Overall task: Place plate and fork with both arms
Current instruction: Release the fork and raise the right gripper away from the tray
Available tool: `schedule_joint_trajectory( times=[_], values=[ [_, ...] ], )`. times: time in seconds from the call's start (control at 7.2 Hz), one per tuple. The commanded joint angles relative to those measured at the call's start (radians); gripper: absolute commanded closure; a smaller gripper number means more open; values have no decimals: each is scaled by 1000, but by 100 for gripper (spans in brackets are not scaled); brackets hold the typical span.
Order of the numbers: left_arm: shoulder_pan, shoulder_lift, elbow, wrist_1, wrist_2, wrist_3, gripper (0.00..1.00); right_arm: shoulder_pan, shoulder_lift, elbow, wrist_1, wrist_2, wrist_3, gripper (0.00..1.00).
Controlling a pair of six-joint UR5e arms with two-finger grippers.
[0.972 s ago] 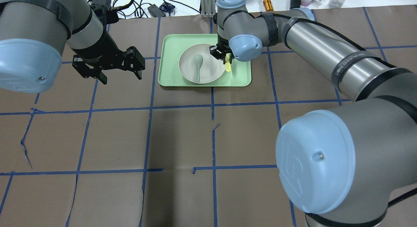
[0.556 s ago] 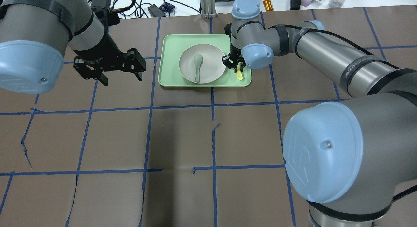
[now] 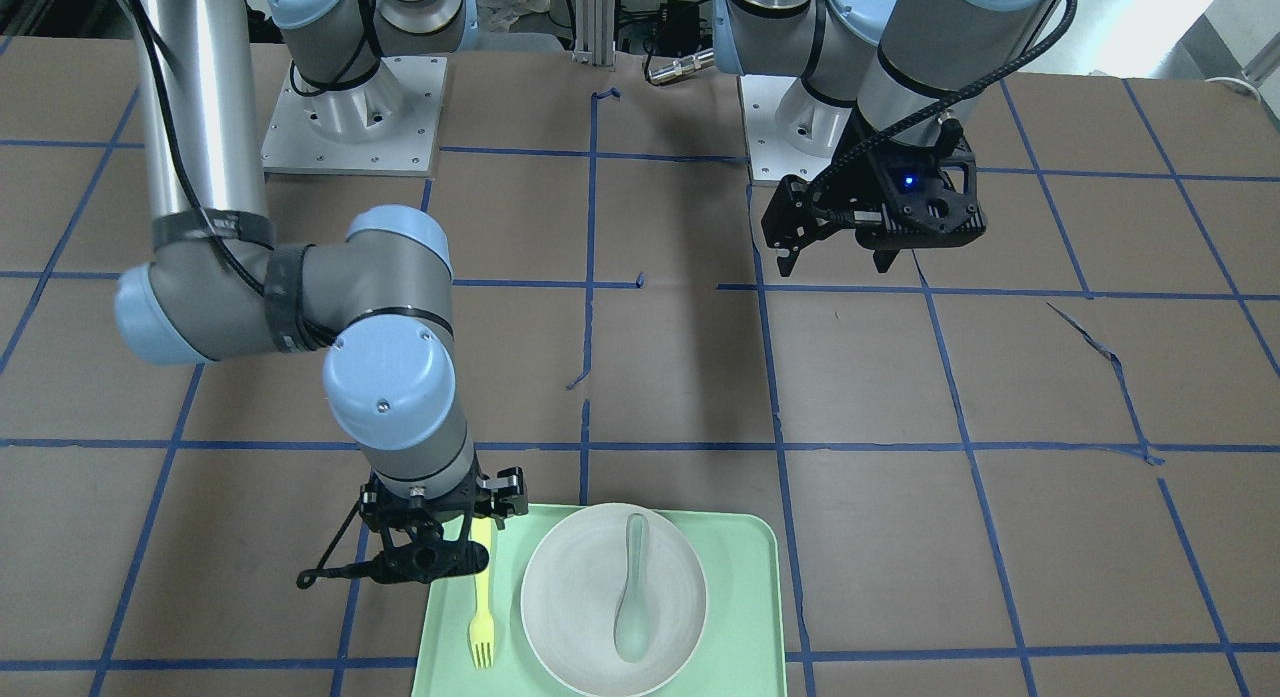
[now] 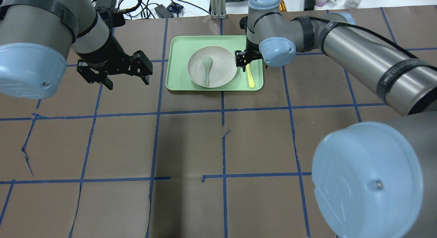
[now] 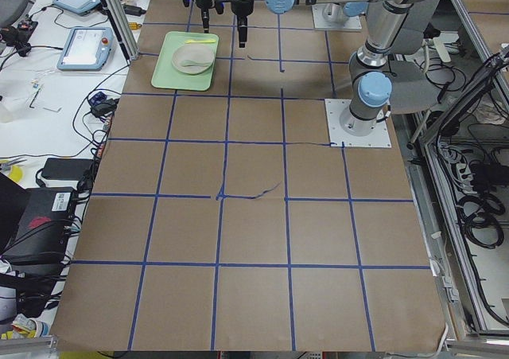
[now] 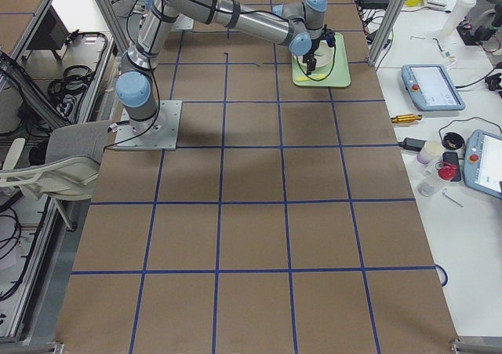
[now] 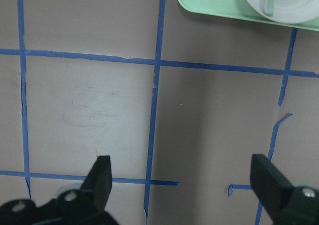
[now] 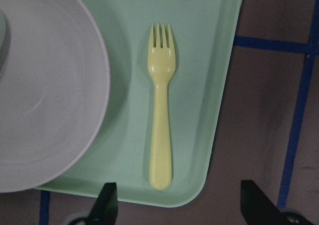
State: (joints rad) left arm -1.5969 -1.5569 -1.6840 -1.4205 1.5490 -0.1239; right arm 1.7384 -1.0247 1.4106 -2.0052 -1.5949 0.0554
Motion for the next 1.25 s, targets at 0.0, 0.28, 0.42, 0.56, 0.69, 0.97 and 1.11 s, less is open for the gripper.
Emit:
schedule_joint_trajectory(
  times=[0.0, 0.28, 0.42, 0.56, 0.69, 0.97, 1.11],
  values=[
    [0, 4, 3, -2, 2, -11, 0, -11, -192, 2, 167, -2, 13, 0],
    [0, 12, 10, -20, 2, -16, 0, -14, -373, 90, 230, -5, 14, 0],
    [0, 21, 15, -47, 2, -17, 0, -22, -456, 158, 233, -5, 12, 0],
    [-2, 31, 17, -57, 2, -17, 0, -19, -504, 172, 267, -2, 11, 0],
    [-2, 25, 36, -57, 3, -16, 0, -20, -511, 162, 343, -5, 11, 0],
    [-2, 18, 93, -90, 3, -16, 0, -16, -499, 119, 342, 1, 15, 0],
    [-2, 20, 96, -94, 3, -14, 0, -17, -497, 111, 353, 1, 15, 0]
  ],
)
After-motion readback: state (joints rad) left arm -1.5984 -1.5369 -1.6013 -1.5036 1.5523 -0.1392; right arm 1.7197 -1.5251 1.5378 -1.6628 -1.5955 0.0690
